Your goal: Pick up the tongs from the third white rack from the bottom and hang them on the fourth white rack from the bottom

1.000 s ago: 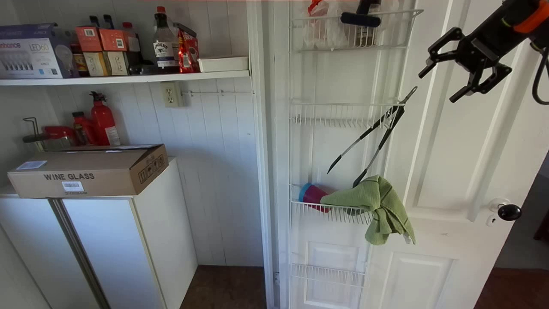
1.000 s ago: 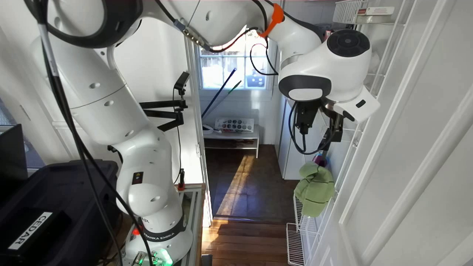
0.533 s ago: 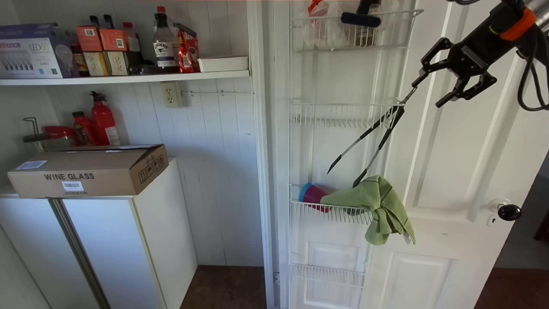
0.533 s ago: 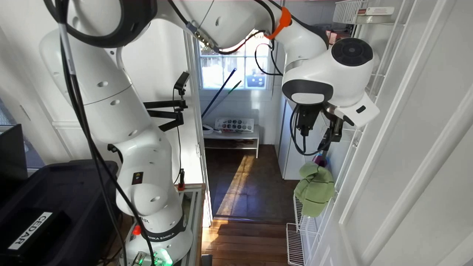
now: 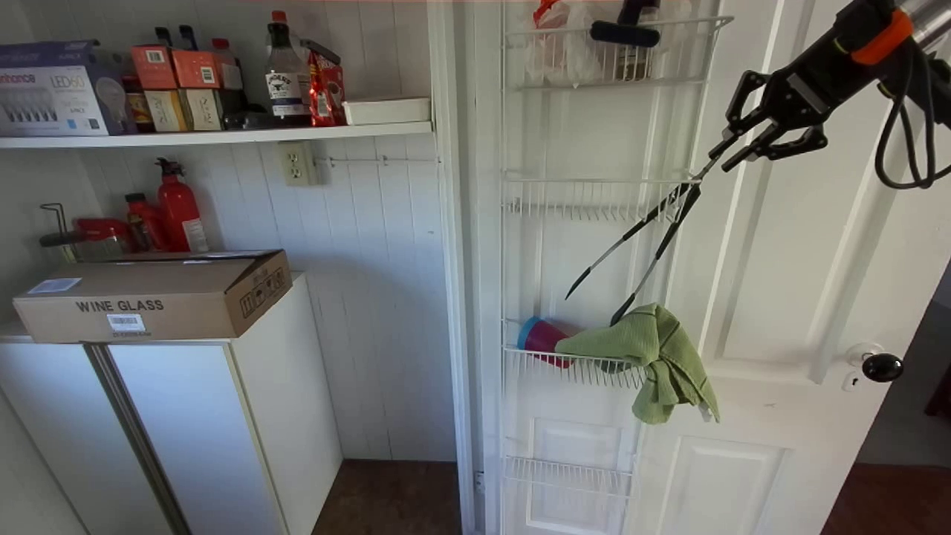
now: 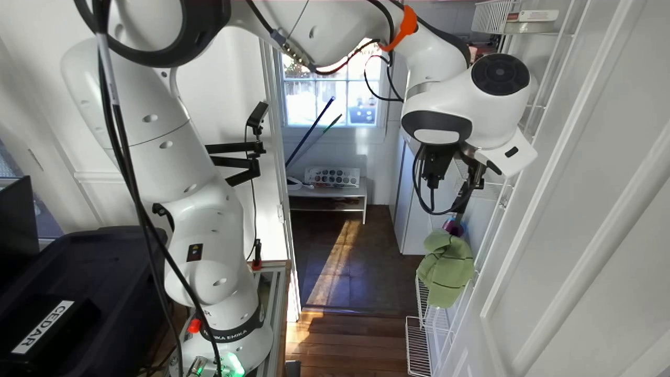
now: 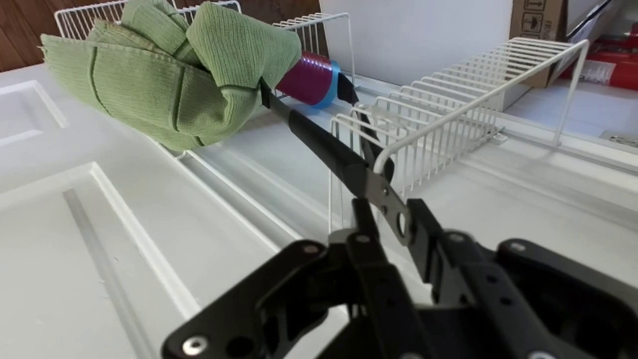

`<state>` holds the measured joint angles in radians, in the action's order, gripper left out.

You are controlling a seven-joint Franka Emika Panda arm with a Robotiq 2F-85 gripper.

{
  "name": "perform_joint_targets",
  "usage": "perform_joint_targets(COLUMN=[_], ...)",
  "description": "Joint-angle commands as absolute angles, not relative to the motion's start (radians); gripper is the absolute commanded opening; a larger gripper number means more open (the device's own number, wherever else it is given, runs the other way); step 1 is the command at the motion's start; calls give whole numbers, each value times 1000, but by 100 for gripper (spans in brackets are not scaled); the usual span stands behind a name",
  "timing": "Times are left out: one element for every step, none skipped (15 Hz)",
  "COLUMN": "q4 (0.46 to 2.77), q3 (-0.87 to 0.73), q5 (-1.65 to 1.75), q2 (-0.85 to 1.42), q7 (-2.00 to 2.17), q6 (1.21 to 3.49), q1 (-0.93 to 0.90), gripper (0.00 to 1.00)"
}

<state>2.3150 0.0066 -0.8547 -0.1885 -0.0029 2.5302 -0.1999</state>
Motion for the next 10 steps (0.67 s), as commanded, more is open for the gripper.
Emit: perform_joint_targets(q4=[2293,2291,2292,2291,2291,2291,2290,2288,2286,2282], q3=[26,28,28,28,29,29,30,30,31,32], q5=[-905,-908,-908,-908,-908,-906,-904,-897,-889,-878], q2=[-171,-170,-168,-167,-167,-167,-168,-170,-172,-176], q7=[-39,-40,-43,-46,-48,-49,-50,-52,-53,-52], q6=[2515,2516,2515,2514,2514,2513,2514,2512,2512,2513], q1=[-177,-176,-174,-172,-172,-171,-170,-169,-167,-164], gripper=[0,0,0,1,1,1,1,1,1,1])
